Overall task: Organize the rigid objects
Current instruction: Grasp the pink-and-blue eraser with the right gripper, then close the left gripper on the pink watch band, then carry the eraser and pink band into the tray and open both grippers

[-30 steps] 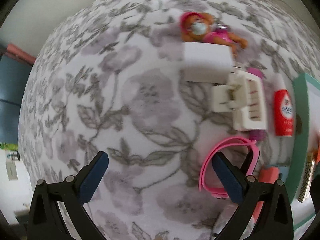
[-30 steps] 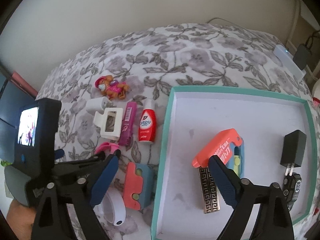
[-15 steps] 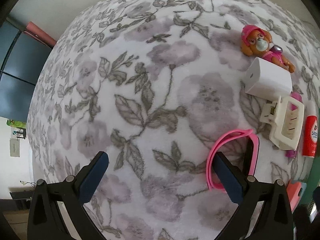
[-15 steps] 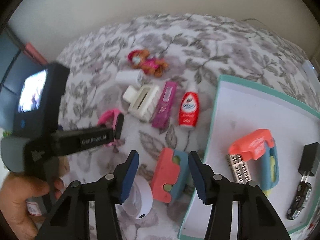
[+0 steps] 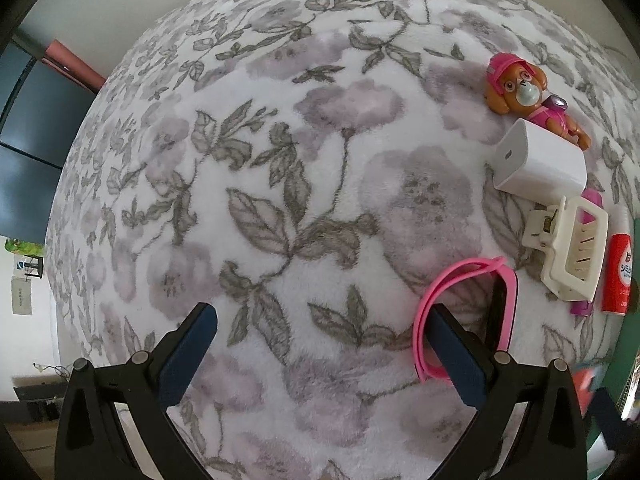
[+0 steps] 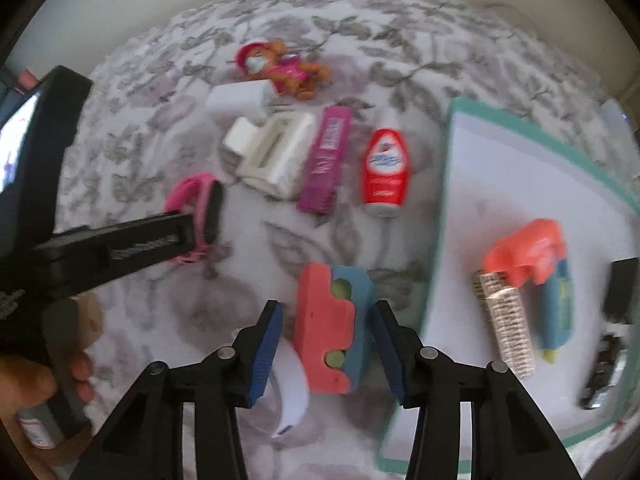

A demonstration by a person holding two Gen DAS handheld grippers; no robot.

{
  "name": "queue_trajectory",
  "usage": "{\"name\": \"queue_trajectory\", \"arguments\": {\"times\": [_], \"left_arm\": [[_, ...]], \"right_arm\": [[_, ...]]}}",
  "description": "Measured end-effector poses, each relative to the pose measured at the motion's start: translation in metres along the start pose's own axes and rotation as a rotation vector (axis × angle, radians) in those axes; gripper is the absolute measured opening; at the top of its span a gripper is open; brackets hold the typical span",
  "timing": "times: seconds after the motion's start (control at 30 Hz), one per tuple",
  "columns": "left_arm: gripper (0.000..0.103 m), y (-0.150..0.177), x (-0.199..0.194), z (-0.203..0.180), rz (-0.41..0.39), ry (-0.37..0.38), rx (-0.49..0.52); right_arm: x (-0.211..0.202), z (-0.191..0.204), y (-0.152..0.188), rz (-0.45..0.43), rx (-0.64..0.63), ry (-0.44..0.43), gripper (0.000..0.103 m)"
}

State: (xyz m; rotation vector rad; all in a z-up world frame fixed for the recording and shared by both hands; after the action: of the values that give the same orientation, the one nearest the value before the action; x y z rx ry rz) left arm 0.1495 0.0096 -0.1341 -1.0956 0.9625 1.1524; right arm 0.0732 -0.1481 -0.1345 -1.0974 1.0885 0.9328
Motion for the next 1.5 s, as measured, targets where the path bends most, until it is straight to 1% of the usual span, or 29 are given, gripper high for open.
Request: {"name": "queue_trajectory", "arguments": {"times": [0.07,0.1,0.2,0.3,0.33,0.4,0.47,0.5,0.57,0.6,0.67,0.73,0.83,0.9,1.0,1.1,1.17,1.23,1.37,1.5], "left_arm": [[0.103,-0.003,0.003,0.004,0.001,0.005,-0.001],[0.103,-0.003,0.003,0.004,0.001,0.007,0.001],[0.103,-0.003,0.005,0.004,-0.002,0.008,0.011],[0.099,-0.002,0.003,0.0,-0.003,0.016,0.02],[0.096,-0.003,0.003,-0.001,-0.004,0.021,0.024],[0.089,-0.003,0.001,-0.004,-0.008,0.035,0.037],[0.078,-0.004,0.0,-0.008,-0.013,0.051,0.052],[0.075,-0.004,-0.001,-0.01,-0.016,0.057,0.06],[0.062,-0.004,-0.003,-0.015,-0.02,0.075,0.079],[0.059,-0.004,-0.003,-0.017,-0.021,0.082,0.087],[0.048,-0.003,-0.005,-0.023,-0.028,0.085,0.112],[0.042,-0.003,-0.006,-0.028,-0.033,0.085,0.127],[0.041,-0.004,-0.006,-0.033,-0.04,0.073,0.14],[0.041,-0.006,-0.006,-0.036,-0.044,0.068,0.142],[0.037,-0.003,-0.008,-0.043,-0.047,0.068,0.147],[0.023,-0.001,-0.011,-0.05,-0.046,0.092,0.152],[0.01,0.0,-0.009,-0.052,-0.047,0.113,0.159],[0.009,0.001,-0.01,-0.055,-0.047,0.117,0.166],[0.007,-0.001,-0.013,-0.053,-0.049,0.15,0.142],[0.007,-0.004,-0.027,-0.047,-0.085,0.157,0.121]], "right_arm": [[0.0,0.006,-0.001,-0.006,-0.008,-0.039,0.042],[0.0,0.008,-0.002,-0.008,-0.017,-0.05,0.042],[0.003,0.011,-0.003,-0.008,-0.02,-0.032,0.042],[0.001,0.012,-0.003,-0.017,-0.037,0.01,0.042],[-0.002,0.014,-0.004,-0.022,-0.047,0.021,0.042],[-0.002,0.012,-0.001,-0.013,-0.056,0.013,0.042],[0.003,0.015,-0.001,0.002,-0.068,0.013,0.044],[0.003,0.017,0.0,0.0,-0.08,0.02,0.044],[0.003,0.02,0.001,0.005,-0.096,0.029,0.045],[0.003,0.021,0.001,0.006,-0.101,0.032,0.045],[0.004,0.022,0.002,0.009,-0.112,0.041,0.045],[0.005,0.022,0.002,0.015,-0.111,0.045,0.046],[0.009,0.019,0.005,0.033,-0.085,0.032,0.048],[0.017,0.016,0.01,0.061,-0.076,0.033,0.049],[0.017,0.016,0.011,0.053,-0.079,0.034,0.049],[0.017,0.018,0.012,0.045,-0.096,0.053,0.046],[0.016,0.019,0.014,0.042,-0.099,0.056,0.045],[0.013,0.018,0.013,0.04,-0.085,0.043,0.045],[0.004,0.008,0.006,0.017,-0.063,0.038,0.045],[-0.007,0.002,0.002,-0.01,-0.043,0.017,0.045]]}}
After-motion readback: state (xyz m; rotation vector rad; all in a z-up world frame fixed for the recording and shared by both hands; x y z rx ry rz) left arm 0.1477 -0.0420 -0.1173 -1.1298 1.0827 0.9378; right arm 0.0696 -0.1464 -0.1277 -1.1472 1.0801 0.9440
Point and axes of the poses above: each gripper's, at about its wrist camera, not at the fingertips, and x roughly the way its jaws point, z to its left, y to its underside, the point moved 2 cm from there along x, roughly the way its jaws point, and after that the axes turned 2 degrees about y, right-handed, at the moved point
